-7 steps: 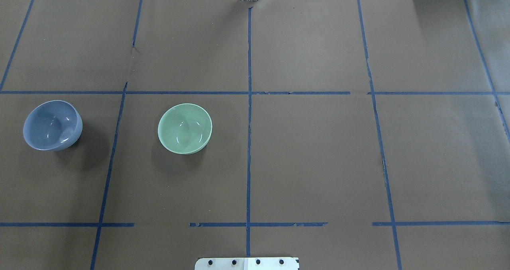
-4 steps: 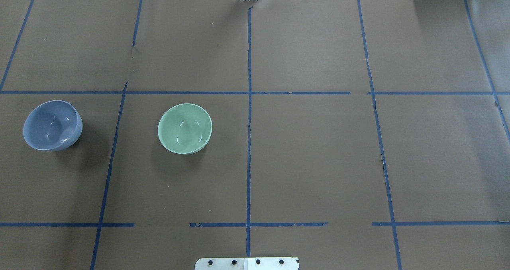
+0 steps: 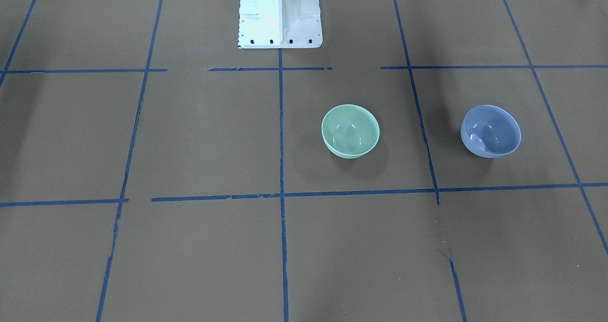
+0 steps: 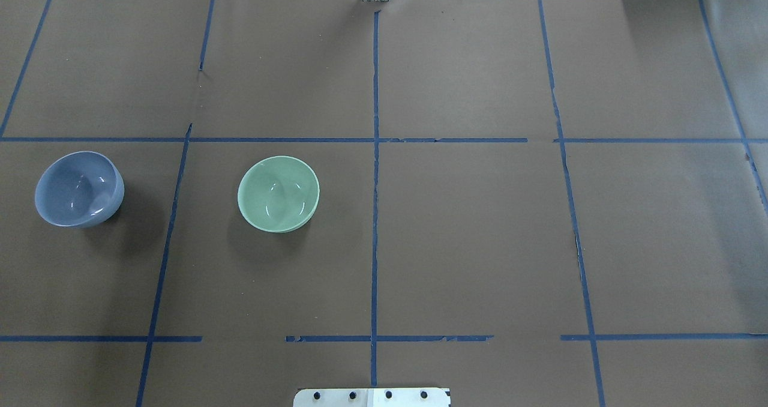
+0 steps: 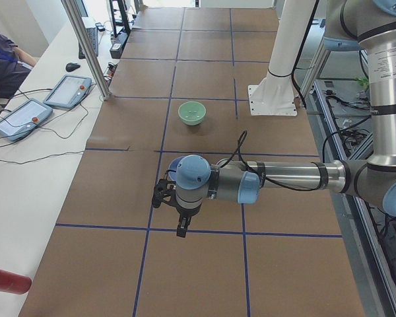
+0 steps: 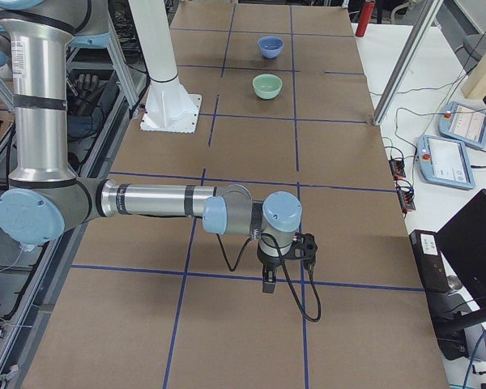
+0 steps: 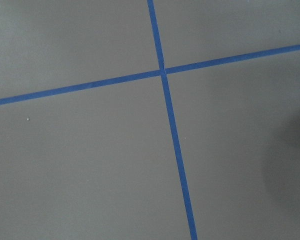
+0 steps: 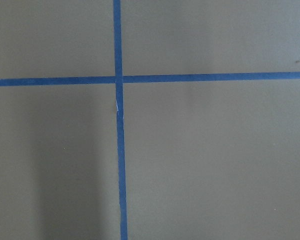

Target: Stack blue bowl on green bowl

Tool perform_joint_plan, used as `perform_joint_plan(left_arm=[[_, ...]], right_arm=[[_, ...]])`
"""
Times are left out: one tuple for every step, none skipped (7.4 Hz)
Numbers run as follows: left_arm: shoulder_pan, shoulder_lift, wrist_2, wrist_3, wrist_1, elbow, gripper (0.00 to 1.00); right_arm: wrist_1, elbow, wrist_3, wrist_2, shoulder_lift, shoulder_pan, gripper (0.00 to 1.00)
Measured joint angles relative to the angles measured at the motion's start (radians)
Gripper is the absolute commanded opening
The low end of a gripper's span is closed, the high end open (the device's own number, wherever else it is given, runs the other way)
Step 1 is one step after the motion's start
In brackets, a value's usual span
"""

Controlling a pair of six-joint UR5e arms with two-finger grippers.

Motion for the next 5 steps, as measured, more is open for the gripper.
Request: perform_joint_plan(left_arm=[[0.06,-0.001,0.004,-0.133,-0.084,0.004,1.0],[0.135,-0.002,0.007,-0.293,-0.182,0.009,1.0],[0.22,-0.003,0.024,-0.456,-0.277,0.017,1.0],[0.305,-0.006,0.06,-0.603,-0.36,0.028,1.0],[0.379,-0.02,0.091,-0.727,-0.42,0.041,1.0]], right_arm=[[0.0,0.0,0.0,0.0,0.0,0.0,1.0],[0.0,0.0,0.0,0.0,0.0,0.0,1.0],[0.0,0.0,0.0,0.0,0.0,0.0,1.0],[0.0,0.0,0.0,0.0,0.0,0.0,1.0],[0.0,0.0,0.001,0.0,0.0,0.0,1.0]])
